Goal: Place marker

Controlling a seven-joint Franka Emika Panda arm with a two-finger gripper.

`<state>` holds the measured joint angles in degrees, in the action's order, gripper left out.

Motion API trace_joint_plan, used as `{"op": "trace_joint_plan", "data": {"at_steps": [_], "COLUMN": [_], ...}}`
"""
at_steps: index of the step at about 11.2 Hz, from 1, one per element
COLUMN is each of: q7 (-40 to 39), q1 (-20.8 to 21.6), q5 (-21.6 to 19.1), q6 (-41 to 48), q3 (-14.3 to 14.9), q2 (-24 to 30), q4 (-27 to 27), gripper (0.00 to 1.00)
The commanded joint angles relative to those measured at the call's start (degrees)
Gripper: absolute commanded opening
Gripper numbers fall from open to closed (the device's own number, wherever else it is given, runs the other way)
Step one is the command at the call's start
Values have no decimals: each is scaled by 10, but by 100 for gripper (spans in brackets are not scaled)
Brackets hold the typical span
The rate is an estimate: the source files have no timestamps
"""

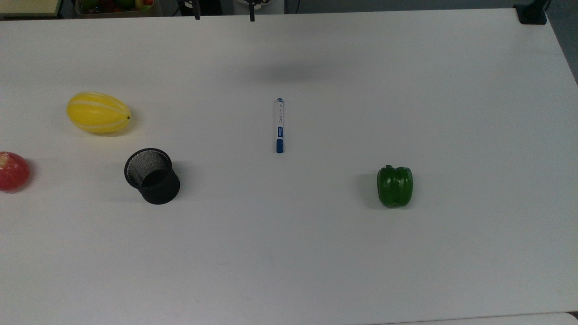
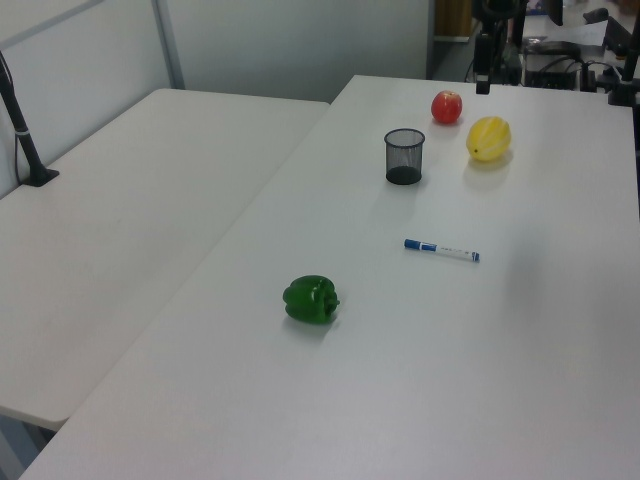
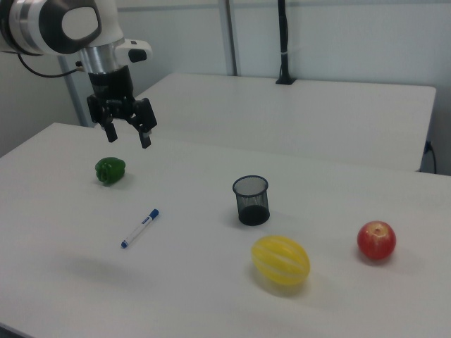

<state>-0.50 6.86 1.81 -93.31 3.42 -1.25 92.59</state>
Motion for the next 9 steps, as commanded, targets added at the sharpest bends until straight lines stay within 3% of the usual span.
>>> {"op": "trace_joint_plan", "data": {"at_steps": [1, 7, 9], "q7": [-10, -6, 2], "q1": [3, 6, 16], "q5": [8, 10, 9], "q6": [-1, -8, -50], "q3": [0, -5, -9], "q2": [3, 0, -3], "q4": [8, 10, 26], "gripper": [100, 100, 100]}}
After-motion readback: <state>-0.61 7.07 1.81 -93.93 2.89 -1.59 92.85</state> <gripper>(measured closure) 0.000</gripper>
